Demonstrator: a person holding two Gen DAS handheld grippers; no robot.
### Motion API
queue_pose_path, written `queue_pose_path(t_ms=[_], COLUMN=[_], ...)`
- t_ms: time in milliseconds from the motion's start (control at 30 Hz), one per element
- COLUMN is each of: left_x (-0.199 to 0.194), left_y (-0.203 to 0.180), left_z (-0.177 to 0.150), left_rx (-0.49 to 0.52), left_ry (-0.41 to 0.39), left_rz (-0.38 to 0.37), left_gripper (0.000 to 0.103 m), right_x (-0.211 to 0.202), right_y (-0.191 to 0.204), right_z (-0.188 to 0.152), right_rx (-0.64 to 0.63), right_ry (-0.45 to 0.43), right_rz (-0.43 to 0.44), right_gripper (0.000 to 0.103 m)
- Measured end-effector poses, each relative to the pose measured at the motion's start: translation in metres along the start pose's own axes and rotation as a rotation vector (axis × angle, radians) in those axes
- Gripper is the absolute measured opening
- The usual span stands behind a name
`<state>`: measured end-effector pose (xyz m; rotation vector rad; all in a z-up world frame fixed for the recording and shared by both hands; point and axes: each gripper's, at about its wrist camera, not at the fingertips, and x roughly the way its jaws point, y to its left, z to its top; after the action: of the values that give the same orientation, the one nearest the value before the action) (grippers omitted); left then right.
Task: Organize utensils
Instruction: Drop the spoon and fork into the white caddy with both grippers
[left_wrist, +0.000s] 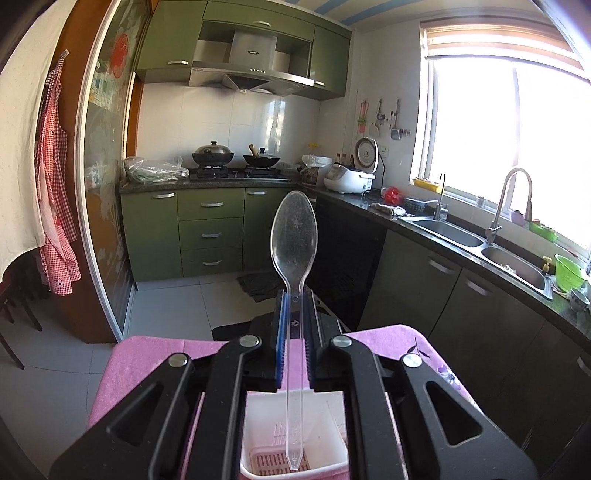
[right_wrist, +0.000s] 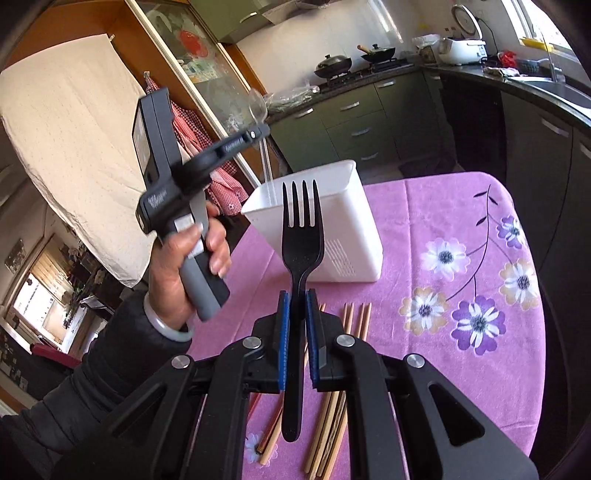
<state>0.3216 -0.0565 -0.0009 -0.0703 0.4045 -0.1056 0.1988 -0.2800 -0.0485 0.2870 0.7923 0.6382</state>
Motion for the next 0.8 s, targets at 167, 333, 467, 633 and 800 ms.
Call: queue_pose_path(t_ms=[167,333,467,633,800], left_x=[-0.002,-0.02,-0.055,-0.099,-0.126], left_y=[0.001,0.011,0.02,0.026,0.03], left_z=[-0.019,-0.022,-0.02,-0.025,-0.028], left_rx=[0.033,0.022,0.011,0.025,0.047], left_ry=[0.037,0.046,0.027,0.012,0.01], left_rz=[-0.001,-0.016,-0.023,-0.02,-0.016], left_gripper=[0.021,0.025,0.027,0.037,0.037], right_x=[-0.002,0.005,0.02,0.054,0.091], right_y=[0.006,0.017,0.02,0.013,0.002], right_z=[0.035,0.069,0.102,0.141,0.144], right_rx=[-0.016,-0.046,-0.064,-0.07,-0.098], right_ry=[-0.06,-0.118,-0.202,-0.306,-0.327], right_rz=[-0.016,-0.05,-0.088,-0.167,-0.248], right_gripper=[0.01,0.01,0.01,0.01,0.01])
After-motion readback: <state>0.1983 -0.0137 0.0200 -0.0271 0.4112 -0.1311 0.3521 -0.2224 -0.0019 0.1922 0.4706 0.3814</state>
